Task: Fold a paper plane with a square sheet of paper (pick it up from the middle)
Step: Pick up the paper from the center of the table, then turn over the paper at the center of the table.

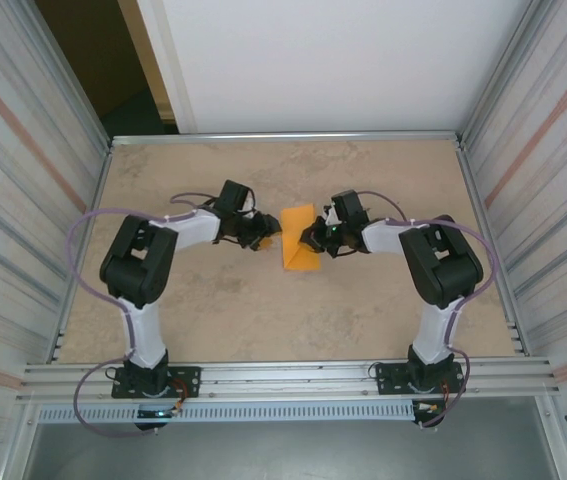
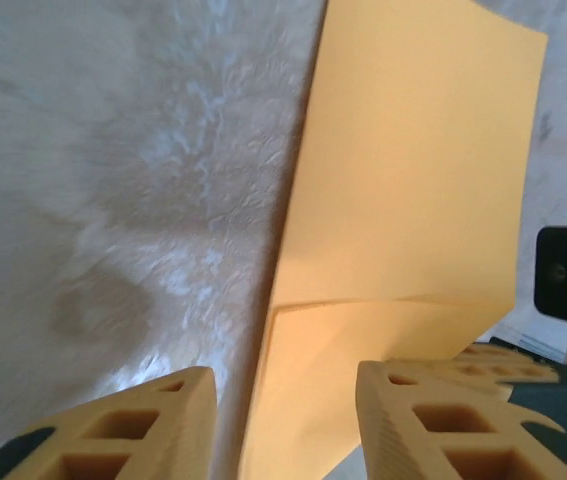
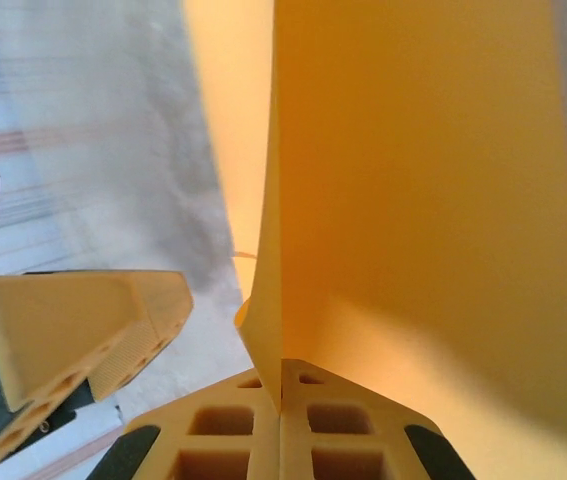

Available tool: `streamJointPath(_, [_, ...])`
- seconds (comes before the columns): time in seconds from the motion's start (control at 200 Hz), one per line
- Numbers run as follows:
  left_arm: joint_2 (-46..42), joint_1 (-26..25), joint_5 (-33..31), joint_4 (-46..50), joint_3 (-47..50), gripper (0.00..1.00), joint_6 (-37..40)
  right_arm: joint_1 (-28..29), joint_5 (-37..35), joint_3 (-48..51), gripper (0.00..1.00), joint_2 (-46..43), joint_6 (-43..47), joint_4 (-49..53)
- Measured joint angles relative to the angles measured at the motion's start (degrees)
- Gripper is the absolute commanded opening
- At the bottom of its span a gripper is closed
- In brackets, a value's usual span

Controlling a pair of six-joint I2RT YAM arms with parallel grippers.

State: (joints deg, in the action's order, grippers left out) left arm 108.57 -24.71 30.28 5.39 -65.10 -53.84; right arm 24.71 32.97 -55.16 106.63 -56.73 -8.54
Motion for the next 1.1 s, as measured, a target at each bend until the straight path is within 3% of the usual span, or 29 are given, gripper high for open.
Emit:
streamJointPath(0.276, [-14.3, 3.8, 3.4, -10.5, 8.4, 0.84, -0.2, -3.5, 3.4, -0.2, 0.03, -9.3, 1.8, -3.6])
streamJointPath(0.401, [-16.5, 3.3, 6.9, -18.6, 11.3, 0.91, -1.3, -4.5, 6.3, -0.7, 0.03, -11.7, 1.7, -5.7])
streamJointPath(0.571, [-16.6, 1.2, 10.4, -26.2, 12.4, 0.92, -2.6, -4.6, 10.3, -1.6, 0.04, -12.6, 0.1, -9.6])
streamJointPath(0.717, [-16.5, -1.0, 12.8, -29.9, 12.3, 0.89, -3.2, -4.6, 13.0, -1.6, 0.06, -12.6, -2.2, -12.3])
streamJointPath(0.852, [-15.4, -1.3, 14.5, -32.1, 11.3, 0.8, -4.2, -4.6, 14.8, -1.6, 0.07, -12.6, -3.6, -14.1])
streamJointPath(1.097, [-13.5, -1.3, 16.3, -35.2, 10.4, 0.5, -6.6, -4.8, 16.5, -1.6, 0.11, -12.6, -4.8, -14.7])
